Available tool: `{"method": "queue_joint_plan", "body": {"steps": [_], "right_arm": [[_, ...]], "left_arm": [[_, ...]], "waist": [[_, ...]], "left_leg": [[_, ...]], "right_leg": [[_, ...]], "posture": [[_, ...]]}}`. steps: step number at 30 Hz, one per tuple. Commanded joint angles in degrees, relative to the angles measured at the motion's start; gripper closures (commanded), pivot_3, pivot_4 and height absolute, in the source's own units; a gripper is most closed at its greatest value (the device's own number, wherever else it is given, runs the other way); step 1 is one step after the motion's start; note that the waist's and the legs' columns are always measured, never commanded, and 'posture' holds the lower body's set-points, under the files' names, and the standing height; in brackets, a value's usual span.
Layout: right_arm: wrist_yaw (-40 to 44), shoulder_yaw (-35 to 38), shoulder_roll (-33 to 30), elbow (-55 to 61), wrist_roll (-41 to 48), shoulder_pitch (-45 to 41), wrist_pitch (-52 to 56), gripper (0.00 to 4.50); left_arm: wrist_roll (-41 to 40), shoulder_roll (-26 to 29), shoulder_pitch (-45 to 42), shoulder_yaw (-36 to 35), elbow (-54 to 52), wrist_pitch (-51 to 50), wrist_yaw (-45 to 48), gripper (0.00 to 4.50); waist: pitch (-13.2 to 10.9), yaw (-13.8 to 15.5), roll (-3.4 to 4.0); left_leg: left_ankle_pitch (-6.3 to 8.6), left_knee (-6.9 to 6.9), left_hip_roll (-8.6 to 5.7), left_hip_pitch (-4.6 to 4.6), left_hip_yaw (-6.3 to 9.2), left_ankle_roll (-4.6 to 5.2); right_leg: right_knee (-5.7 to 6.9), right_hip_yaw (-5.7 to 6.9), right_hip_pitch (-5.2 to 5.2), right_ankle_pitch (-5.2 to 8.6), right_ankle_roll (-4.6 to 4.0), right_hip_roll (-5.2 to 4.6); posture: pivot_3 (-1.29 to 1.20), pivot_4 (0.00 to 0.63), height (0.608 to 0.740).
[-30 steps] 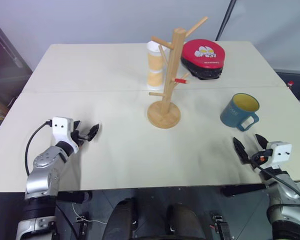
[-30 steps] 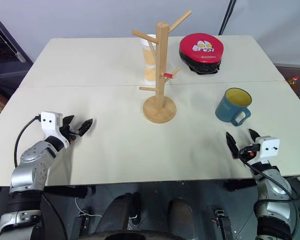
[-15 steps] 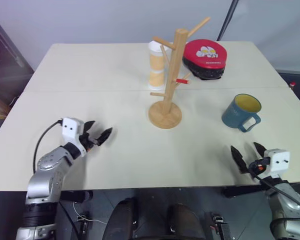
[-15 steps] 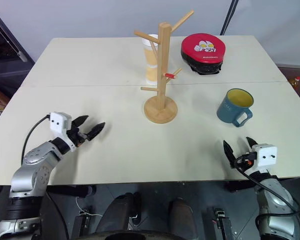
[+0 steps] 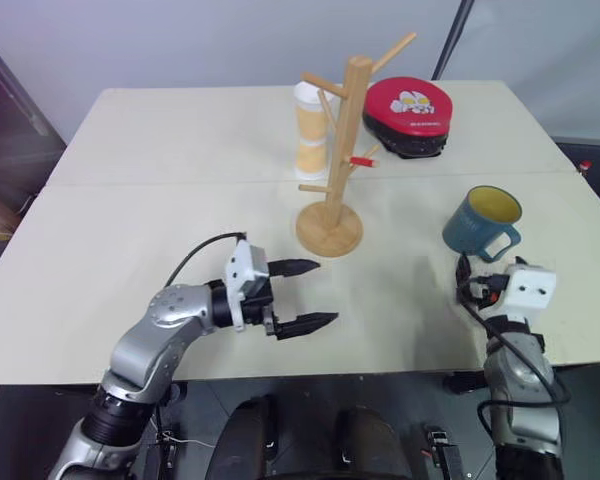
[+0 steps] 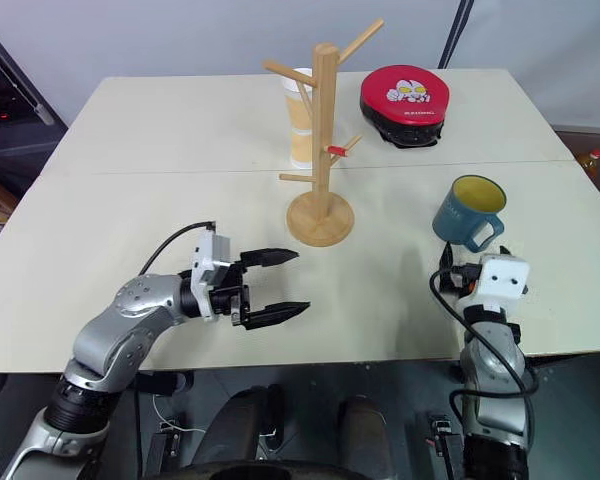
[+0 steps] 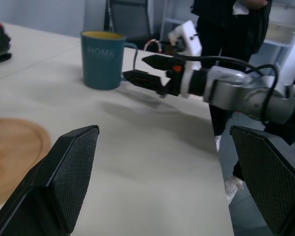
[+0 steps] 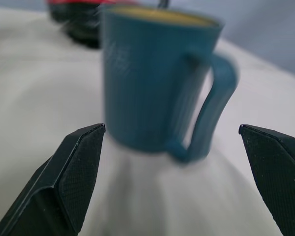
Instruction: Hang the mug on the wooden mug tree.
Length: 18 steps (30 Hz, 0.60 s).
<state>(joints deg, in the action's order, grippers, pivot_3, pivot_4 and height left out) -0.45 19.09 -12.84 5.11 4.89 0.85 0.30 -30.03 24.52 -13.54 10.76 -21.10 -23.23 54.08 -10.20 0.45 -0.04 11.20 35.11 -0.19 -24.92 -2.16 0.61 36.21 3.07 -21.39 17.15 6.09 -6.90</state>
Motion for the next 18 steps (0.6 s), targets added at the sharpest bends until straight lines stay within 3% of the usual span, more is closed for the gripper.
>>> {"method": "queue_joint_plan", "body": {"steps": [1,18], "right_arm": [[-3.70,1.58,-0.44,-0.27,-2.21,-1.22,0.54,0.02],[-10.52,3.25,0.26,-1.18,-3.53,-3.84,4.90,0.02]], "left_arm": [[0.16,0.11,-0.28,0.76,-1.89,0.61,0.16,0.00],[0.32,0.89,-0.05,-0.13,-2.84,2.22,-0.23,0.00]], "waist": [[0.00,0.03,0.00],[0.00,0.00,0.00]], "left_leg": [[-0.01,0.00,0.01,0.00,0.00,0.01],[-0.03,0.08,0.00,0.00,-0.01,0.04]], "right_leg": [[0.01,0.00,0.00,0.00,0.01,0.03],[0.11,0.07,0.02,-0.10,0.21,0.21]], "posture": [[0.00,0.150,0.740],[0.00,0.150,0.740]]}}
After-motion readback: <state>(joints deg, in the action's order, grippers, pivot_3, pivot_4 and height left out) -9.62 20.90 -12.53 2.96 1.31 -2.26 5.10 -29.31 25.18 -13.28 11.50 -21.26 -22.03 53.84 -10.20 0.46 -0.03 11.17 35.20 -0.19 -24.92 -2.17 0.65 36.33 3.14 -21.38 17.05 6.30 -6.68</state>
